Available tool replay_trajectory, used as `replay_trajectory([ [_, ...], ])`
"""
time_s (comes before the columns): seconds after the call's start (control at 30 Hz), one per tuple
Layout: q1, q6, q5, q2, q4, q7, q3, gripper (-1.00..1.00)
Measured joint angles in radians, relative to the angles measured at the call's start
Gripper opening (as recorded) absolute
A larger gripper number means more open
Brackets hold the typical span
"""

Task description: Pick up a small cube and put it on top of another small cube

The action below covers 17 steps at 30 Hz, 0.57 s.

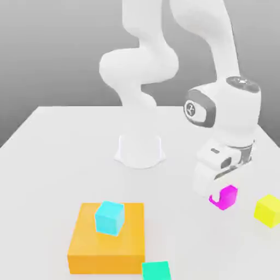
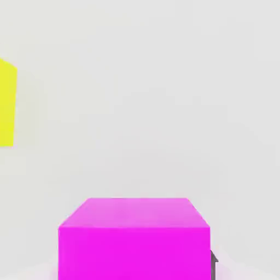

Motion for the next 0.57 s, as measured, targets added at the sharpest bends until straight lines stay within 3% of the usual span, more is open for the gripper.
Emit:
replay_trajectory([
  [0.3,-0.27,-0.275,-0.012,-0.192,0.082,-0.338,-0.262,-1.0],
  [0.47,-0.283,-0.126,0.023,-0.059,0.065,-0.393,-0.292,-1.0],
  [0.5,-0.282,-0.106,0.026,-0.042,0.062,-0.396,-0.293,1.0],
  [0.57,-0.282,-0.106,0.026,-0.042,0.062,-0.396,-0.293,1.0],
])
